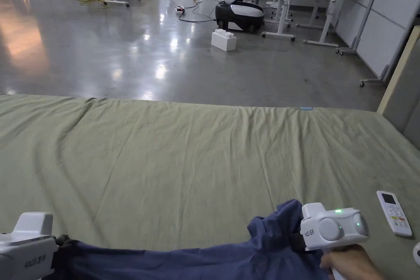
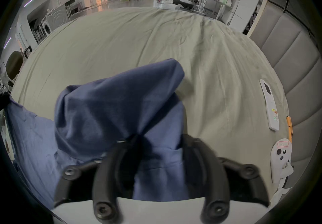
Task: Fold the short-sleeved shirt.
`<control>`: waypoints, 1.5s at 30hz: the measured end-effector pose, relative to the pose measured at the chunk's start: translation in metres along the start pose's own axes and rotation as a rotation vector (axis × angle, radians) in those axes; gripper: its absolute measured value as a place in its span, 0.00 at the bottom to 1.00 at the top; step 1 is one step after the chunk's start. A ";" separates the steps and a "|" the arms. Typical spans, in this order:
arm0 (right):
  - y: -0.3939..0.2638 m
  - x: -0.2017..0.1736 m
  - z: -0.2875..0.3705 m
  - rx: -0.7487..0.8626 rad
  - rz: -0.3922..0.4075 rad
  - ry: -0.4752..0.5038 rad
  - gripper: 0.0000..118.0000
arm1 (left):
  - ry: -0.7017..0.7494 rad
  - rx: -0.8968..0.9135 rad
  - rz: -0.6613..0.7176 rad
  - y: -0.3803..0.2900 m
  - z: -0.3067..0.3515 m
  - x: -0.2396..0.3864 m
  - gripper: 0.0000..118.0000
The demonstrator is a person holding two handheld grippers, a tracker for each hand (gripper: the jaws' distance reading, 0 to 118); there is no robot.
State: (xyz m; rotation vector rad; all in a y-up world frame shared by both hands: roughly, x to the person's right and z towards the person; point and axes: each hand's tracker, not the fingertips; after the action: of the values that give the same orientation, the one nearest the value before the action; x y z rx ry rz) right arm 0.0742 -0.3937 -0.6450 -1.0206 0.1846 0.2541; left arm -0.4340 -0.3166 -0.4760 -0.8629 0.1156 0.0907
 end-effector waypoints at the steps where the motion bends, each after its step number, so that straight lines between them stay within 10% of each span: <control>1: -0.003 -0.005 0.003 0.015 0.004 -0.002 0.05 | 0.003 0.003 -0.005 0.000 -0.001 0.000 0.04; 23: -0.027 -0.003 0.255 0.622 -0.091 -0.163 0.04 | -0.030 0.314 0.021 0.034 0.152 0.011 0.04; 45: 0.146 0.007 0.470 1.004 -0.053 -0.301 0.04 | 0.033 0.604 0.023 0.216 0.326 0.041 0.04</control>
State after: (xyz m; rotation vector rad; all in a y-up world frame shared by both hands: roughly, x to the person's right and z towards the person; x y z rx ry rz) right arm 0.0540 0.0840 -0.5257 0.0140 -0.0033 0.2219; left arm -0.3994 0.0734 -0.4340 -0.2598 0.1725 0.0577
